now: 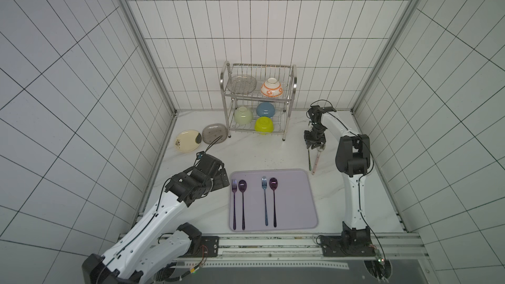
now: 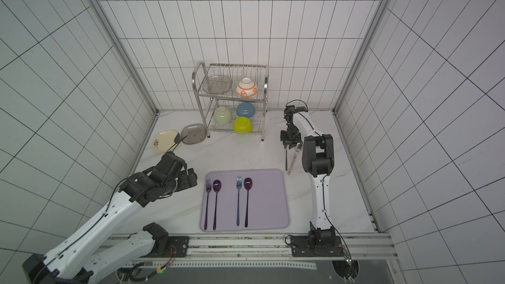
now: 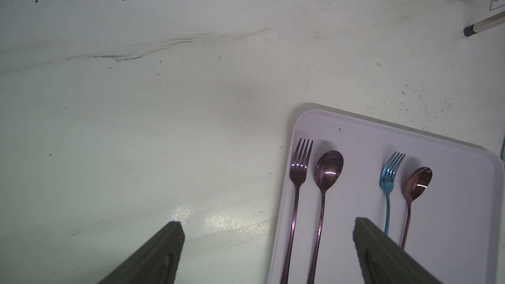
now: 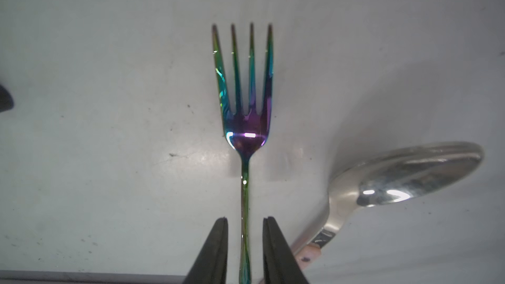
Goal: Set the spoon and fork side by side
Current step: Pick up the fork at the center of the board.
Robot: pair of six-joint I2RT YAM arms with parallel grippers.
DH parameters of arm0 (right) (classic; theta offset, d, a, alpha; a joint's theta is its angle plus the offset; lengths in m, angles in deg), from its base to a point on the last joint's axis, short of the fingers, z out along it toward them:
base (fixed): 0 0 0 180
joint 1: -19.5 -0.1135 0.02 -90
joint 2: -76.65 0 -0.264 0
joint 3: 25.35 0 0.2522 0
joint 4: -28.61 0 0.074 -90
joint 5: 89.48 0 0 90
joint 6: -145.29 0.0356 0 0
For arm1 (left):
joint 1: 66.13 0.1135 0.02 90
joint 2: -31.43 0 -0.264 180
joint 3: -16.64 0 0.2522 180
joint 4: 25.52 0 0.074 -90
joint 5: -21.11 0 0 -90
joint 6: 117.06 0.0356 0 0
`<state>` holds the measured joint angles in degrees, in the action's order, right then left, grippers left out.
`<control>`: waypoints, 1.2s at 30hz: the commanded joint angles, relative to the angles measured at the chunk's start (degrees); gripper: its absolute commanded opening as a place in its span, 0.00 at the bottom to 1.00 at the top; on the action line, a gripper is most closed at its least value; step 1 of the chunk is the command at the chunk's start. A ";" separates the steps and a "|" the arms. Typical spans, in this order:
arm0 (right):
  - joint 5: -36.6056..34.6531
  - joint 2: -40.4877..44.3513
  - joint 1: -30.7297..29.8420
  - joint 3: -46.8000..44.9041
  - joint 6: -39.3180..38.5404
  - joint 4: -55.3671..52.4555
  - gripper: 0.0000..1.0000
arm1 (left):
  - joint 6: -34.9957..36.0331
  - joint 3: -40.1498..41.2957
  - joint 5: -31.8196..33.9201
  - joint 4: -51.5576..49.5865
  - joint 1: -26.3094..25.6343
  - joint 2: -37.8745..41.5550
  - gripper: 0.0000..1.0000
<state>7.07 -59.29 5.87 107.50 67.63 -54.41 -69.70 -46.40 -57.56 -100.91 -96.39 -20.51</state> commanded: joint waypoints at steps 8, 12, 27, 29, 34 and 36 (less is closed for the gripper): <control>-0.44 -4.64 -0.52 2.70 2.51 -1.87 0.21 | -0.17 -0.58 0.80 0.00 -0.14 -0.28 0.98; -1.23 -5.58 -0.61 1.10 3.03 -1.96 0.18 | -0.26 -0.57 0.89 -0.12 -0.15 -0.28 0.98; -2.42 -3.90 -0.96 1.67 1.25 -1.94 0.00 | -0.59 -0.45 1.51 -0.15 -0.15 0.43 0.98; -3.63 -2.17 -0.96 1.92 0.24 -2.95 0.00 | -0.61 -0.40 1.50 -0.07 -0.15 0.50 0.98; -4.66 1.77 -0.96 1.14 -1.69 -5.49 0.00 | -0.56 -0.38 1.50 -0.07 -0.15 0.77 0.98; -5.06 3.24 -0.96 0.06 -2.30 -6.07 0.00 | -0.53 -0.33 1.50 0.02 -0.13 0.79 0.98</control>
<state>3.88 -60.52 5.26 108.55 67.20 -56.90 -69.96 -46.40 -56.90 -100.99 -96.42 -20.60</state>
